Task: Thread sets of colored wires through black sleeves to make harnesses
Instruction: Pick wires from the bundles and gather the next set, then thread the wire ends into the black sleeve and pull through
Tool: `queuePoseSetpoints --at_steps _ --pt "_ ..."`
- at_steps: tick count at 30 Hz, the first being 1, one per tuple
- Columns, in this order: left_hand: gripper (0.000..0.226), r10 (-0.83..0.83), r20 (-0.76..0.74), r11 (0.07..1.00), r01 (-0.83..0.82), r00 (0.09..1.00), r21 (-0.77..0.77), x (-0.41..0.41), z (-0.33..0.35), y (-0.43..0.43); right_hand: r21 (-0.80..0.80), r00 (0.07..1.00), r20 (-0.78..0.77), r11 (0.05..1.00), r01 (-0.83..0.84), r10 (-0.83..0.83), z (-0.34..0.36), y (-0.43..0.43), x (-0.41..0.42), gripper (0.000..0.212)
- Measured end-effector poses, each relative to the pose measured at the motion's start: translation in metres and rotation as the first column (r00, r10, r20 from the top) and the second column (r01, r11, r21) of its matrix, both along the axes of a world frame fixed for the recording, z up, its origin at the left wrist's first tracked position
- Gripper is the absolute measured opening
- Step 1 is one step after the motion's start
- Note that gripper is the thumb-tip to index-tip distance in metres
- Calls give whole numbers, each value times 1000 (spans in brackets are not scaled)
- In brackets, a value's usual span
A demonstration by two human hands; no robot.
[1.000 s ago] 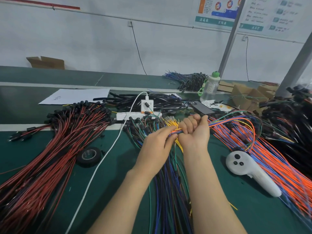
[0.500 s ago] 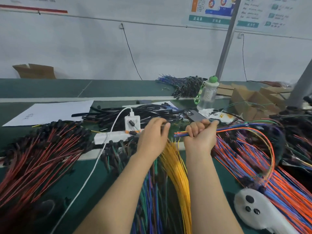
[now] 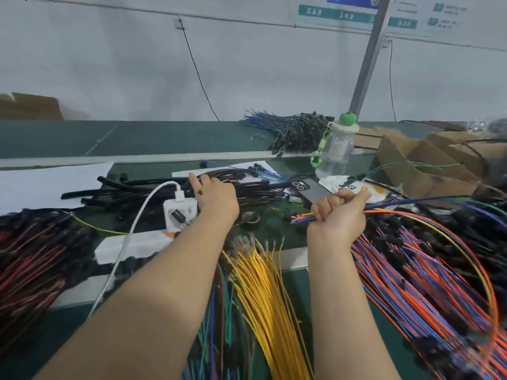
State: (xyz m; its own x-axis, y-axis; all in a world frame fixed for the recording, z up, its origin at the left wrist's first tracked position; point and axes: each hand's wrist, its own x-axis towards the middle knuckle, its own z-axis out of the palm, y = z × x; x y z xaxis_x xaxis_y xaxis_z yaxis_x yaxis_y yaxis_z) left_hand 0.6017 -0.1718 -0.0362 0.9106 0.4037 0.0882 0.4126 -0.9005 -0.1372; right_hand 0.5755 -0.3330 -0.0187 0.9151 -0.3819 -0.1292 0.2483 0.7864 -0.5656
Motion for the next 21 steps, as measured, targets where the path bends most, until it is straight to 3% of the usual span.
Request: queuePoseSetpoints --at_steps 2,4,7,10,12,17,21 --pt "42 -72 68 997 72 995 -5 -7 6 -3 -2 1000 -1 1000 -2 2 3 0 -6 49" --pt "46 -179 259 981 191 949 -20 -16 21 -9 -3 1000 -2 1000 -9 9 7 -1 -15 49" --pt "41 -327 573 903 427 752 -46 -36 57 -23 0 999 10 999 -45 45 15 -2 -32 49" --pt "28 -411 705 781 623 578 -55 -74 98 -44 -37 989 36 989 -145 146 23 1 -56 49" --pt "27 -484 675 718 693 557 -57 -107 115 -56 -78 974 63 974 -213 218 29 3 -78 48" --pt "33 -617 468 721 693 633 13 -194 126 -78 -102 902 216 927 -360 374 34 -4 -142 40" --pt "37 -650 308 699 705 695 -115 -252 128 -76 -222 813 313 870 -440 491 34 -16 -193 26"
